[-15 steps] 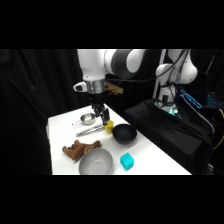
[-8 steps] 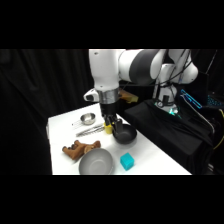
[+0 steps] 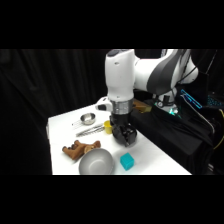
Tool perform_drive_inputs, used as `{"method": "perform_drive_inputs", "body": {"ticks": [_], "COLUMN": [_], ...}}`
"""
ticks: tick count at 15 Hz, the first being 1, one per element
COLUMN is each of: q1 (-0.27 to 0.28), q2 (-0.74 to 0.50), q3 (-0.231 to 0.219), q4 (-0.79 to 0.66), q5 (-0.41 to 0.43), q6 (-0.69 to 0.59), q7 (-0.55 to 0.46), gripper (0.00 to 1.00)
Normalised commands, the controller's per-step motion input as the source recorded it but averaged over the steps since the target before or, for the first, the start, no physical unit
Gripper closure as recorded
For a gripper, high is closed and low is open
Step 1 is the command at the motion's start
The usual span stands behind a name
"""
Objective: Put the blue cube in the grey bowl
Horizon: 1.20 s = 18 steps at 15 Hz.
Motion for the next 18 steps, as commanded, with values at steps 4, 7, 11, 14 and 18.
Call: {"method": "perform_drive_inputs", "body": {"ticks": [4, 7, 11, 14, 18], "q1": [0.065, 0.089, 0.102, 0.12, 0.143], "q2": [0.06, 0.07, 0.1, 0.14, 0.14], "q3": [0.011, -0.01, -0.06, -0.113, -0.123], "q4": [-0.13, -0.11, -0.06, -0.02, 0.01], "q5": [-0.005, -0.026, -0.065, -0.099, -0.095], "q6": [0.34, 0.35, 0.34, 0.28, 0.22], "q7": [0.18, 0.22, 0.22, 0.19, 0.16], "gripper": [0.0, 0.0, 0.0, 0.0, 0.0]}}
